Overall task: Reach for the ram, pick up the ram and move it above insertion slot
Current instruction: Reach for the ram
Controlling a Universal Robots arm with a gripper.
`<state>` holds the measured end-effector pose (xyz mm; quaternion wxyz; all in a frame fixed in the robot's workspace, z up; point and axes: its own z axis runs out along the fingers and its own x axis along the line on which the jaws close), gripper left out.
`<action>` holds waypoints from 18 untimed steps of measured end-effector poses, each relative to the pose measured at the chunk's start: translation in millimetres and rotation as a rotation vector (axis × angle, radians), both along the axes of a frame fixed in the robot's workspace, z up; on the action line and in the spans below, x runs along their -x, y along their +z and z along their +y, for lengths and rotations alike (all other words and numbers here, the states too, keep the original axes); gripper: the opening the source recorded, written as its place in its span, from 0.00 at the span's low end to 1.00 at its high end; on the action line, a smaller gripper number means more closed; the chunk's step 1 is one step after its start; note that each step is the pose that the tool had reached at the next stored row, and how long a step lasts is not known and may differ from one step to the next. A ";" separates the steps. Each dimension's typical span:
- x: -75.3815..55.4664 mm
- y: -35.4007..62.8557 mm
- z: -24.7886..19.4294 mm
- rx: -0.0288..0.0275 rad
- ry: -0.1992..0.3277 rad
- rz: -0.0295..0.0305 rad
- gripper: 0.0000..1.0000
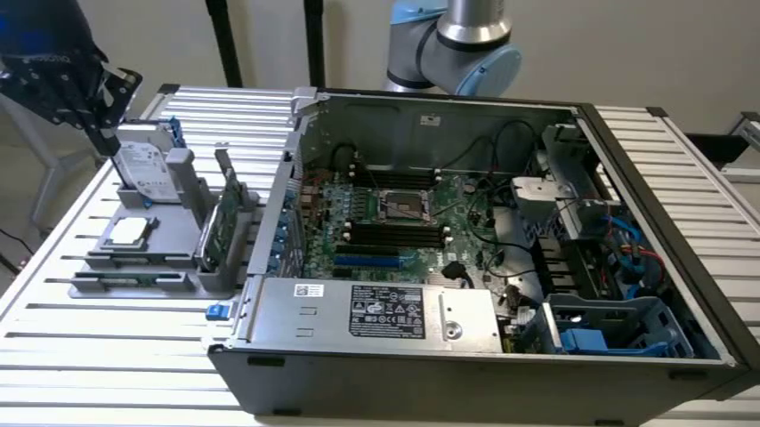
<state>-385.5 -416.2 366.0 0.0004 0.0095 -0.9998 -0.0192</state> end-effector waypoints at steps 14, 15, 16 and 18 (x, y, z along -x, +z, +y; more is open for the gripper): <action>0.0 -2.4 -29.6 0.0001 0.000 0.0002 0.11; 0.0 -2.7 -32.6 0.0001 0.000 0.0001 0.11; 0.0 -3.0 -35.5 0.0001 0.000 0.0002 0.11; 0.0 -3.5 -38.7 0.0001 0.000 0.0001 0.11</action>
